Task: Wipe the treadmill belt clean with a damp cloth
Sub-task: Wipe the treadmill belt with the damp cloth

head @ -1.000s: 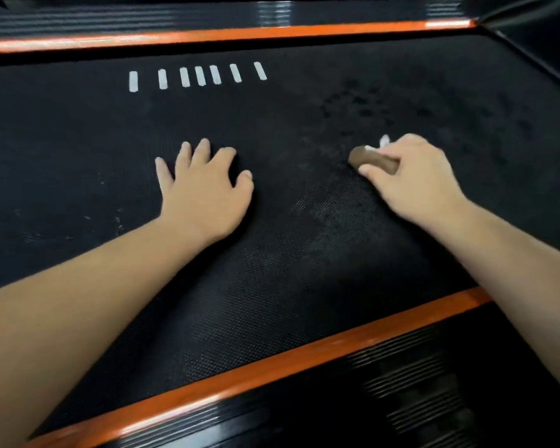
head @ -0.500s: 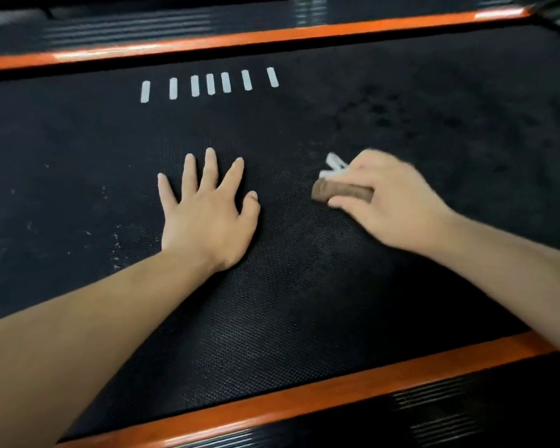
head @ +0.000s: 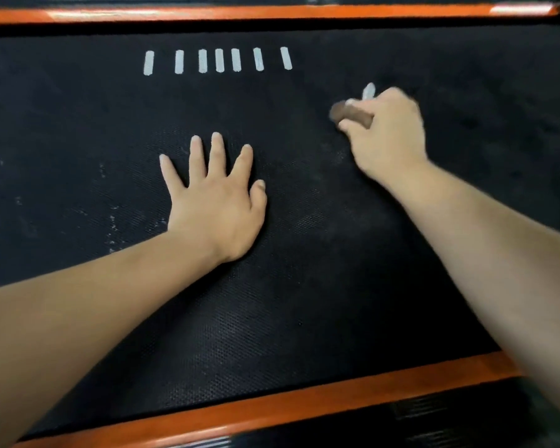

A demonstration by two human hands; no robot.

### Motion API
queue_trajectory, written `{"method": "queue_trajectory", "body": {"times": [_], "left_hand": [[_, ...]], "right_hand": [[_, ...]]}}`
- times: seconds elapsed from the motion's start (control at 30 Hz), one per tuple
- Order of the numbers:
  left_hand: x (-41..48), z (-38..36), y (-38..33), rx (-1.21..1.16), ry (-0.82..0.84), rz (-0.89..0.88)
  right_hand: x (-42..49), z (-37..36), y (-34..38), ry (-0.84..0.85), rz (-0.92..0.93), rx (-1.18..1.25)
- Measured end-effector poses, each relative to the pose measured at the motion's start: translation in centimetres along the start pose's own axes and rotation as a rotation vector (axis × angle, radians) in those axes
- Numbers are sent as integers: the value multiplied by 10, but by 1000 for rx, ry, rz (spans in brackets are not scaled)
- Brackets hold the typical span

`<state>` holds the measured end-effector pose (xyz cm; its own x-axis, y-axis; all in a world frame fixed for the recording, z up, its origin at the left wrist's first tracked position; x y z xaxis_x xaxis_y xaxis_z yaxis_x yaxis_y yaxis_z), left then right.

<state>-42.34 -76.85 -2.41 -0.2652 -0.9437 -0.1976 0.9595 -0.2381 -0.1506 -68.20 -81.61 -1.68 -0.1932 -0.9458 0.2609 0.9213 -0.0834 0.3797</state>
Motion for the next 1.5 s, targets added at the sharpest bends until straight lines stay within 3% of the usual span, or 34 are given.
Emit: {"method": "queue_trajectory", "body": {"times": [0.13, 0.17, 0.27, 0.3, 0.4, 0.47, 0.53, 0.6, 0.63, 0.77, 0.83, 0.97, 1.13, 1.17, 1.27, 1.3, 1.43, 1.5], "left_hand": [[6, 6, -6, -31, 28, -7], [8, 7, -8, -52, 22, -14], [14, 10, -16, -97, 8, -48], [17, 11, -19, -106, 4, -79], [29, 8, -23, -107, -18, -140], [31, 4, -22, -75, -33, -136], [31, 3, -22, -68, -42, -126], [31, 6, -26, -93, -18, -112], [32, 9, -30, -108, -12, -94], [46, 13, -62, -160, -27, 21], [53, 8, -72, -165, -21, 54], [55, -6, -73, -90, -101, 69], [55, -6, -75, -53, -95, 100], [55, -5, -75, -51, -93, 104], [54, -6, -76, -48, -105, 111], [54, -5, -77, -45, -109, 113], [56, -4, -77, -34, -105, 126], [57, -4, -76, -34, -99, 123]], "right_hand": [[-30, -4, 32, 183, 304, 75], [-14, 1, 24, 155, 282, 35], [47, 8, -3, 15, -89, -12], [49, 3, -1, 1, -93, 1], [13, -11, 38, 171, 195, 52], [13, -6, 36, 233, 266, 25], [50, -2, 14, 135, 129, -103], [83, -5, -8, 16, -115, -64], [86, -12, -6, -8, -119, -42], [50, -20, 24, 208, 288, 66], [71, -12, 10, 206, 308, 12], [123, -20, -10, 26, 74, -46], [87, -13, 7, 292, 460, 75], [100, -10, -2, 269, 437, 35], [159, -14, -23, 69, 61, 10], [166, -21, -21, 15, 24, 12], [139, -41, 14, 232, 422, 72], [154, -32, 8, 201, 388, 49]]}}
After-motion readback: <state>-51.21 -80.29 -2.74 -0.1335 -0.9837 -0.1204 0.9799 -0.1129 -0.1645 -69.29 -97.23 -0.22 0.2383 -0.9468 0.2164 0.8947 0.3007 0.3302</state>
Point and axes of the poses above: each hand's wrist, its own x-axis towards the middle knuckle, its own z-axis out of the back of the hand, y = z × x, the point moved 1 cm from there along x, towards the middle knuckle, and after that the axes turned 5 degrees about y, right-handed, at the moved point
